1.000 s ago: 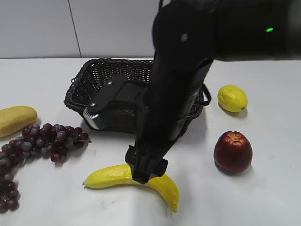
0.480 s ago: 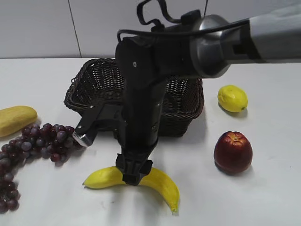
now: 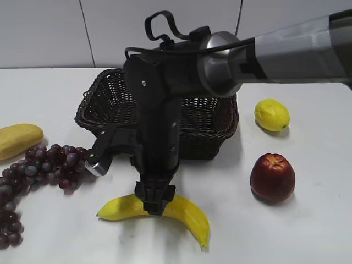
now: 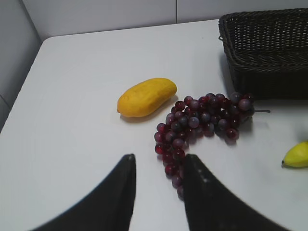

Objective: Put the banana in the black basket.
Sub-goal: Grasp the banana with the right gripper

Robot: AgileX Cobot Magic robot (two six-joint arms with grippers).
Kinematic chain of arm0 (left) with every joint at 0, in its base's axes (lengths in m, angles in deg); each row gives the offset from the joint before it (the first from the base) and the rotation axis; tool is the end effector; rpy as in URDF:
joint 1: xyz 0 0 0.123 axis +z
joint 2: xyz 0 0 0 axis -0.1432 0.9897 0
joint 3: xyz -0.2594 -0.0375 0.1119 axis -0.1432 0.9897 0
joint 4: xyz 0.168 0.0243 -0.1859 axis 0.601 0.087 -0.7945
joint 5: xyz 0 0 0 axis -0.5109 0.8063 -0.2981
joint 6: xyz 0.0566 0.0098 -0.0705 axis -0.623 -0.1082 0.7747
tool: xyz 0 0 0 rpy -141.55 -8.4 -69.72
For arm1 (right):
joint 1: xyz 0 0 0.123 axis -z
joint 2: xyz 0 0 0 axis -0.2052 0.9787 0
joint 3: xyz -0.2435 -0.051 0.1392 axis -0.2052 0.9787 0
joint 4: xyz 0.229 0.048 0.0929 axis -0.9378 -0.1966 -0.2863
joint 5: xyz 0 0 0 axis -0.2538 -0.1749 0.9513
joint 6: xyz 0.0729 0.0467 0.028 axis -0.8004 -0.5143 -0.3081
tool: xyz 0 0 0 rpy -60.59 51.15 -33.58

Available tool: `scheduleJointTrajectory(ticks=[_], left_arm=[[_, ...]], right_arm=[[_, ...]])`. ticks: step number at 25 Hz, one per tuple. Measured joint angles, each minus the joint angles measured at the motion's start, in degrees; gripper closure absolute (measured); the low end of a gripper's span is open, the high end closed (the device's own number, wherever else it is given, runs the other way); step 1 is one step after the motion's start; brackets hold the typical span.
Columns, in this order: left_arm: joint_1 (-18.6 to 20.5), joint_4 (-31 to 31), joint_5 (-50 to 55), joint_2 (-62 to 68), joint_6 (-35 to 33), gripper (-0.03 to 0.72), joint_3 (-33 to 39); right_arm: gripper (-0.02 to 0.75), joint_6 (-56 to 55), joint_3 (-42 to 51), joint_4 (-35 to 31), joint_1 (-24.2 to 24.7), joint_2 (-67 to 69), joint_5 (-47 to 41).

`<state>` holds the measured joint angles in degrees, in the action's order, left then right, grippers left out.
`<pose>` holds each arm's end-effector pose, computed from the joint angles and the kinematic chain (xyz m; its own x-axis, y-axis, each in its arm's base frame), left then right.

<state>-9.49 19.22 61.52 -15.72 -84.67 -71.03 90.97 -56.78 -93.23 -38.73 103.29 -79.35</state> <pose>-0.0062 -0.0137 0.2807 -0.4079 0.0817 -0.9094 0.1903 0.9817 0.0028 0.2579 0.3353 0.1374 -0.1427 -0.9852 -0.0953 -0.9843 0.1312 0.1180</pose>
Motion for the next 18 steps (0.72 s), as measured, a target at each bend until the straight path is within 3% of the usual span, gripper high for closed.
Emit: scheduleJointTrajectory(ticks=[13, 18], left_arm=[[0.0, 0.0, 0.0, 0.0, 0.0, 0.369, 0.0], [0.0, 0.0, 0.0, 0.0, 0.0, 0.369, 0.0]], right_arm=[[0.274, 1.0, -2.8, 0.5, 0.0, 4.3, -2.4], [0.344, 1.3, -2.8, 0.4, 0.0, 4.3, -2.3]])
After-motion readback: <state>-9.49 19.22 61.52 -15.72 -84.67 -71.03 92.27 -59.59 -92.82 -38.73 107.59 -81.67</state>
